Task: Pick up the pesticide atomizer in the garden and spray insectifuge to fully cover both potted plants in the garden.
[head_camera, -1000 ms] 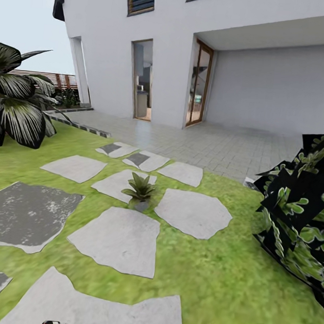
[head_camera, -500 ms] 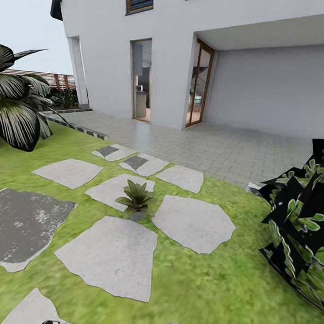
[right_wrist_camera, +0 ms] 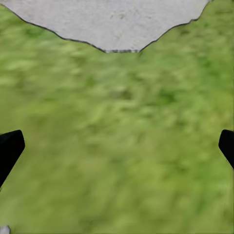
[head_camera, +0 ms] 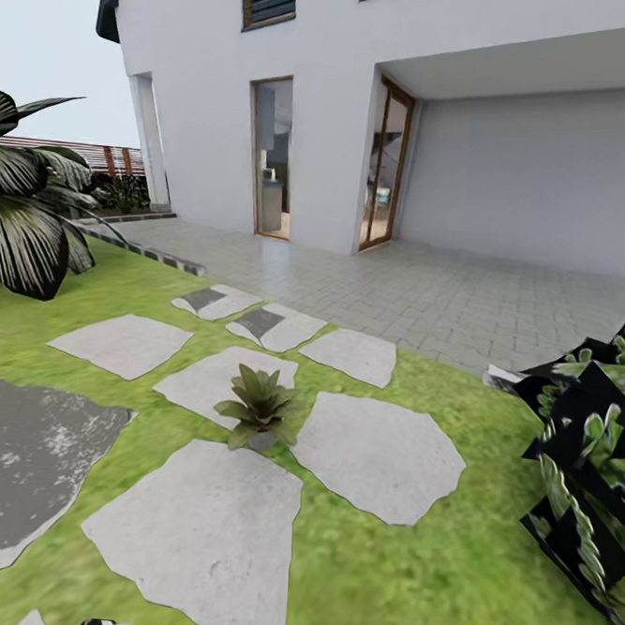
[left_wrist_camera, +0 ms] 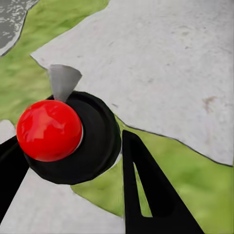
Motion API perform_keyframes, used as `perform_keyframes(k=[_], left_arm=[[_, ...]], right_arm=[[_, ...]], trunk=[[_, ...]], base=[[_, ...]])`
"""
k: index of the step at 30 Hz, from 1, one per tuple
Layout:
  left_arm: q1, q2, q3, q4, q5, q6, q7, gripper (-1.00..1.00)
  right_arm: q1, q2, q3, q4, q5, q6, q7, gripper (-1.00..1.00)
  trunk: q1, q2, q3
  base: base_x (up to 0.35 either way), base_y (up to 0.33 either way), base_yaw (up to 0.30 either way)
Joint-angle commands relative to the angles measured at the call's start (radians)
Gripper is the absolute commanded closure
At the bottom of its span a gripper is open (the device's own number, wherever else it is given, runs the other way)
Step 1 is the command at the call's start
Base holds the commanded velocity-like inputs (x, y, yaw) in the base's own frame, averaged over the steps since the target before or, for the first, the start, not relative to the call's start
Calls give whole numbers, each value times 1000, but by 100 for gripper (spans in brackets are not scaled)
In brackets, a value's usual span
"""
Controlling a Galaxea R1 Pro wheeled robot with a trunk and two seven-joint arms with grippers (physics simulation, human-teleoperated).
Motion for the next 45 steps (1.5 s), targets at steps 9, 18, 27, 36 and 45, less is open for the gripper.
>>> perform_keyframes(k=[9, 18, 27, 36, 45], left_arm=[[-1, 0, -2, 1, 6, -3, 0, 100], [-1, 0, -2, 1, 6, -3, 0, 100], [-1, 0, -2, 1, 6, -3, 0, 100], [-1, -1, -13, -1, -3, 1, -7, 100], [-27, 91, -23, -16, -283, 15, -249, 100]], right_arm=[[0, 0, -6, 1, 6, -3, -1, -100], [-1, 0, -6, 1, 7, -3, -1, -100], [-1, 0, -6, 1, 7, -3, -1, -100], [-1, -1, -5, -1, 7, 1, -1, -100], [-2, -8, 189, -198, 247, 6, 23, -100]], trunk=[[0, 0, -1], [0, 0, -1], [0, 0, -1], [0, 0, -1], [0, 0, -1]], base=[[340, 0, 0], [339, 0, 0], [339, 0, 0], [174, 0, 0], [1, 0, 0]])
